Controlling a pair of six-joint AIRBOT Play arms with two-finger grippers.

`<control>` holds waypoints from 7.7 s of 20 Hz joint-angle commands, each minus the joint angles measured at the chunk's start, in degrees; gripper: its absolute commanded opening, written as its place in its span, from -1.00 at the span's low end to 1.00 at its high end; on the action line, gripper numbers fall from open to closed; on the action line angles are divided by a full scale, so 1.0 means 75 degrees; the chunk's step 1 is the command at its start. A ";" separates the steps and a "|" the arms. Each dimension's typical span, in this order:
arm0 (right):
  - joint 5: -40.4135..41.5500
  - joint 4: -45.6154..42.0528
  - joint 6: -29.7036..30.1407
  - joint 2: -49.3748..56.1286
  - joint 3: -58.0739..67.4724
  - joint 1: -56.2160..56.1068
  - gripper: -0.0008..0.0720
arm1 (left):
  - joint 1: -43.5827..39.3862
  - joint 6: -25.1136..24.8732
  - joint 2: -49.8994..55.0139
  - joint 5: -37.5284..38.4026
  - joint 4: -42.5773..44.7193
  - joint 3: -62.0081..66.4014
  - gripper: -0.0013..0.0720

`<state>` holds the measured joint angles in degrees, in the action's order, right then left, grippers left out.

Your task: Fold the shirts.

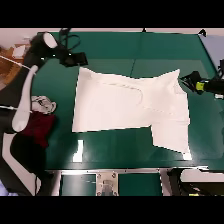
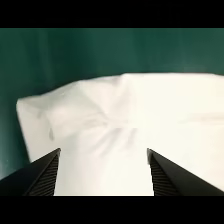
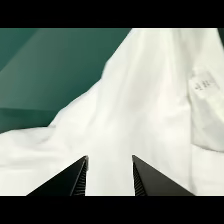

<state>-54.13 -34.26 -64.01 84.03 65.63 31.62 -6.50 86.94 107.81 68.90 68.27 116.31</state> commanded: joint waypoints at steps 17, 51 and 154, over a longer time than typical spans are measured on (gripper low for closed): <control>-0.1256 -0.1317 0.0166 -0.0589 -0.0866 0.1944 0.01 | 0.1760 -0.3115 -0.3453 -0.0373 -0.4071 -1.0503 0.72; -0.2838 -0.1635 0.1032 0.0877 -0.2696 0.2384 -0.55 | 0.2652 -0.3800 -0.3095 -0.0341 -0.3182 -0.9486 -0.91; 0.0221 -0.1571 -0.0463 -0.1565 -0.2422 0.2133 -0.40 | -0.2524 0.1486 -0.5677 -0.7528 -0.6266 -1.2887 0.33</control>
<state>-52.73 -46.22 -67.46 72.31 47.51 47.88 -23.11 98.24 60.01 13.50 22.52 16.56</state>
